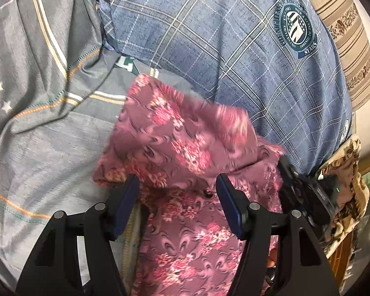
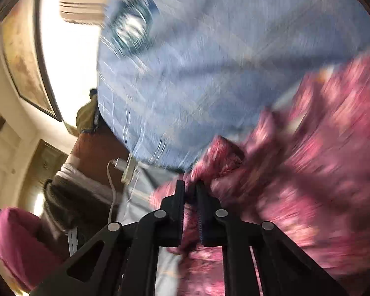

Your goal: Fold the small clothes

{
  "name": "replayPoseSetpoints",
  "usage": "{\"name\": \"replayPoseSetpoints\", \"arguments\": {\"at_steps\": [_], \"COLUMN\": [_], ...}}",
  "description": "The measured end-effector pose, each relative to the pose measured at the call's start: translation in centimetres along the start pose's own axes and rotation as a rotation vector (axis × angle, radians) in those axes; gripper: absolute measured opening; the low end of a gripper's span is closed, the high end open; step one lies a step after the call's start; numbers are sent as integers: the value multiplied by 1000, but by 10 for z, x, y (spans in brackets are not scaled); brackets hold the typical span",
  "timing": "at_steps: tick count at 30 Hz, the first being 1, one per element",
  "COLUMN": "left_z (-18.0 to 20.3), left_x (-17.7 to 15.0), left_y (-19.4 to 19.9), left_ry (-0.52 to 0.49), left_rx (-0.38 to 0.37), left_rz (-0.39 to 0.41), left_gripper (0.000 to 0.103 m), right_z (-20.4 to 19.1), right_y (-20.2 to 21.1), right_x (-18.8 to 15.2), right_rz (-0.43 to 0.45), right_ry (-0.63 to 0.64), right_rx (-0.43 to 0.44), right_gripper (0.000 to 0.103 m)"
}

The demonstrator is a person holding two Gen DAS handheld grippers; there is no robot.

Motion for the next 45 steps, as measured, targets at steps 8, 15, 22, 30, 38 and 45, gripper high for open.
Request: {"name": "replayPoseSetpoints", "arguments": {"at_steps": [8, 15, 22, 30, 38, 45], "left_z": [14, 11, 3, 4, 6, 68], "left_x": [-16, -19, -14, -25, 7, 2], "left_y": [-38, -32, -32, -73, -60, -13], "left_ry": [25, 52, 148, 260, 363, 183], "left_rx": [7, -17, -68, -85, -124, -183], "left_rz": [-70, -75, -91, -154, -15, 89], "left_gripper": [64, 64, 64, 64, 12, 10], "right_z": [56, 27, 42, 33, 47, 20], "right_y": [78, 11, -37, 9, 35, 92], "right_x": [5, -29, -26, -8, -5, 39], "right_rz": [71, -181, -100, 29, 41, 168], "right_ry": [-87, -23, -146, -81, -89, 41], "right_rx": [-105, -123, -146, -117, -119, -83], "right_gripper": [10, 58, 14, 7, 7, 6]}}
Point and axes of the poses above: each gripper's, at about its wrist camera, not at the fingertips, and y roughly against the way its jaws point, z to its right, x to its top, the point moved 2 cm from there along -y, roughly the way its jaws point, and after that the axes turned 14 degrees about y, right-handed, at the moved point
